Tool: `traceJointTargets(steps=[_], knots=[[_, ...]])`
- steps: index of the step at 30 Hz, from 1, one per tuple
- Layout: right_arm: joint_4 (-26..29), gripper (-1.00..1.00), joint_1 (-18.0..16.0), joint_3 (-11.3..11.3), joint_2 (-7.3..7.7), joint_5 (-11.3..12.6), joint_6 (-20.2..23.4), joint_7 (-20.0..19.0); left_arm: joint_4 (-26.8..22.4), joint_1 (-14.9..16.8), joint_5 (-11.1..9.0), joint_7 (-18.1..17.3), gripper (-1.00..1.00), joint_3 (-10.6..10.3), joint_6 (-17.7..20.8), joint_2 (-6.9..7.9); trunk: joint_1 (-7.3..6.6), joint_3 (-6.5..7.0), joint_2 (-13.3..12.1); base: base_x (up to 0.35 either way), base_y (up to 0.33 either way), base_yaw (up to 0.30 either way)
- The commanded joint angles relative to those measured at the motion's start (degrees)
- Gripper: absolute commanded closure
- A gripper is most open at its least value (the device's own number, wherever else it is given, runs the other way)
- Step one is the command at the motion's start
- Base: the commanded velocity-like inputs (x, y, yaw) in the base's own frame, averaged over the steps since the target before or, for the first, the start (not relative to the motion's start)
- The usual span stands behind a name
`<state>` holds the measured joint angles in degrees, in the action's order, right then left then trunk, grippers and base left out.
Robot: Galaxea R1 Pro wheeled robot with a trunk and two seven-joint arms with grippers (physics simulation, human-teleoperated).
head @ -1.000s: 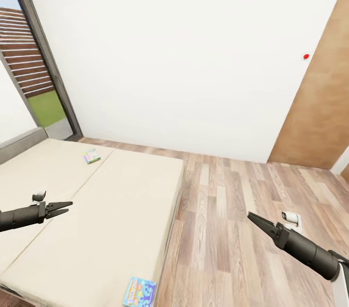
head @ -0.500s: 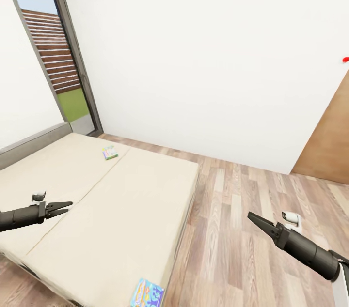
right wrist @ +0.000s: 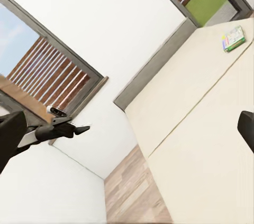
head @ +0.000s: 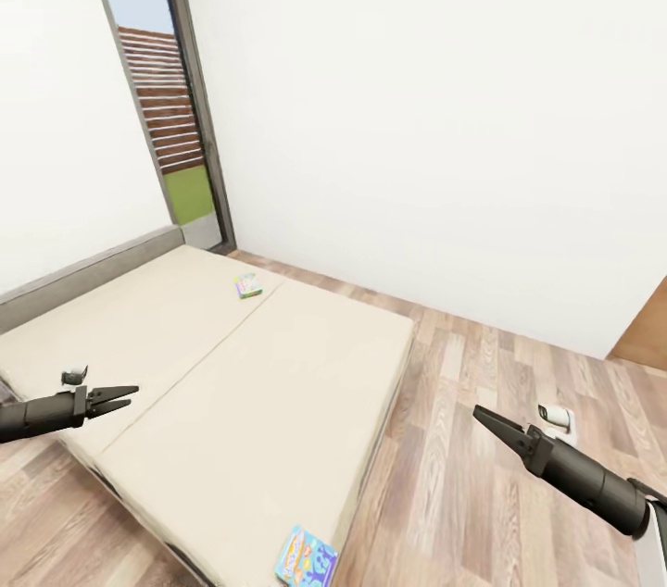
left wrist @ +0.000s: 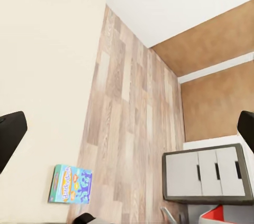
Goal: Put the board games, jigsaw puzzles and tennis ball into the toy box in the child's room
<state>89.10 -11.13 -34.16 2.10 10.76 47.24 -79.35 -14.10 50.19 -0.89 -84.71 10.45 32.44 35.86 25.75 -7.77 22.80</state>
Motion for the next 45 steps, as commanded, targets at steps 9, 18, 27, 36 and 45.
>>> traceJointTargets(steps=[9,18,27,36,45], knots=[[0.0,-1.00,0.0,0.0,0.01,0.1,0.5,-0.1,0.0,0.1,-0.1,-0.1,-1.00,-0.1,0.6,0.00,0.04,0.08,0.1,0.000,0.000,0.277],[0.0,-1.00,0.0,0.0,0.01,0.1,0.5,-0.1,0.0,0.1,-0.1,-0.1,-1.00,-0.1,0.6,0.00,0.04,0.28,0.1,0.000,0.000,0.277],[0.0,-1.00,0.0,-0.1,0.01,0.1,0.5,-0.2,0.0,0.1,-0.1,-0.1,-1.00,-0.1,0.6,0.00,0.04,0.39,0.1,0.000,-0.080,0.161],[0.0,-1.00,0.0,-0.1,0.00,0.0,0.5,0.2,0.0,0.1,-0.1,-0.1,-1.00,-0.1,0.6,0.00,0.04,0.40,0.1,0.000,-0.098,0.015],[0.0,-1.00,0.0,0.0,0.00,-0.1,0.4,0.3,0.0,0.1,-0.1,-0.1,-1.00,-0.1,0.6,0.00,0.04,0.40,0.1,0.000,-0.005,0.001]])
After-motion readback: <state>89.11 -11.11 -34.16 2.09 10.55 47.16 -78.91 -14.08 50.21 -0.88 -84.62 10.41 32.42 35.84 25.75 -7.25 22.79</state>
